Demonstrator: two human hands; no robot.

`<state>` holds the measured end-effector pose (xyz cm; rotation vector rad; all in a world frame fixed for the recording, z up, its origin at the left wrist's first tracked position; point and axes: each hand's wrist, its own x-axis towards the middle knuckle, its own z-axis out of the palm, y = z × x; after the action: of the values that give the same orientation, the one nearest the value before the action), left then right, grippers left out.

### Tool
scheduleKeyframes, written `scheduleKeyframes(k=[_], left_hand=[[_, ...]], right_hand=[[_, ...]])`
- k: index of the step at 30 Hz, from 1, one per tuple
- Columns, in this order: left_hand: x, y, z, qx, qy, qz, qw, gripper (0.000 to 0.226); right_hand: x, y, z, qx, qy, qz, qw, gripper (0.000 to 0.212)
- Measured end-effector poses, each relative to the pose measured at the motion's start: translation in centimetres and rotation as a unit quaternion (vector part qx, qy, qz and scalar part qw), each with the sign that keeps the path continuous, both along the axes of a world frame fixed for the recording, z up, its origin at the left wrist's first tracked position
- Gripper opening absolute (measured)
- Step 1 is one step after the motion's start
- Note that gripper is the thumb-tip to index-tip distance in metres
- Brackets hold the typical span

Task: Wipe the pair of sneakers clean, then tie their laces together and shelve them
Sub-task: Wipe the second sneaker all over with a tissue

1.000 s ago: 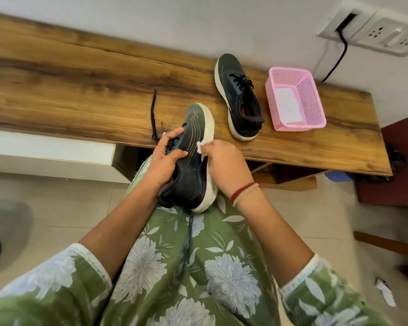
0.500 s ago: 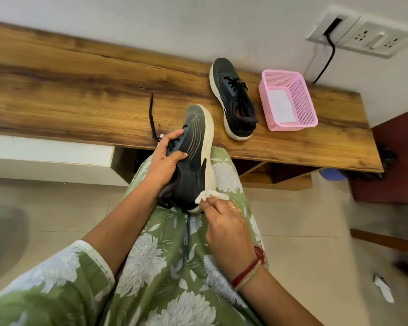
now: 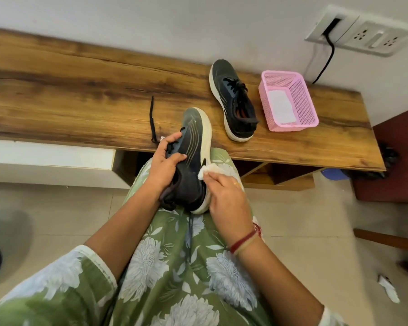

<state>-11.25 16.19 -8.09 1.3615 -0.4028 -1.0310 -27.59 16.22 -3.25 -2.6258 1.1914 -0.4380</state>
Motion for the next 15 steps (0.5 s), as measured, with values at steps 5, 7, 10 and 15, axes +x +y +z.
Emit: scheduleKeyframes(k=[5,7,10,15], left_hand=[[0.2,-0.3,-0.2,0.011,-0.02,-0.026,0.999,0.05],[0.2,-0.2,-0.2,0.025,-0.032,-0.035,0.999,0.06],[-0.1,0.1,0.6,0.052,-0.058,-0.037,0.996,0.076],[-0.4,4.3,3.5,0.073,-0.209,-0.087,0.971,0.056]], right_hand=[[-1.8,2.8,-0.2,-0.027,-0.002,0.006,1.0,0.035],[-2.4,3.6,-0.2,-0.014,-0.005,0.015,1.0,0.036],[-3.2,4.2,0.0,0.008,-0.049,0.041,0.998,0.039],[-3.6,3.8,0.5,0.11,-0.204,-0.023,0.972,0.039]])
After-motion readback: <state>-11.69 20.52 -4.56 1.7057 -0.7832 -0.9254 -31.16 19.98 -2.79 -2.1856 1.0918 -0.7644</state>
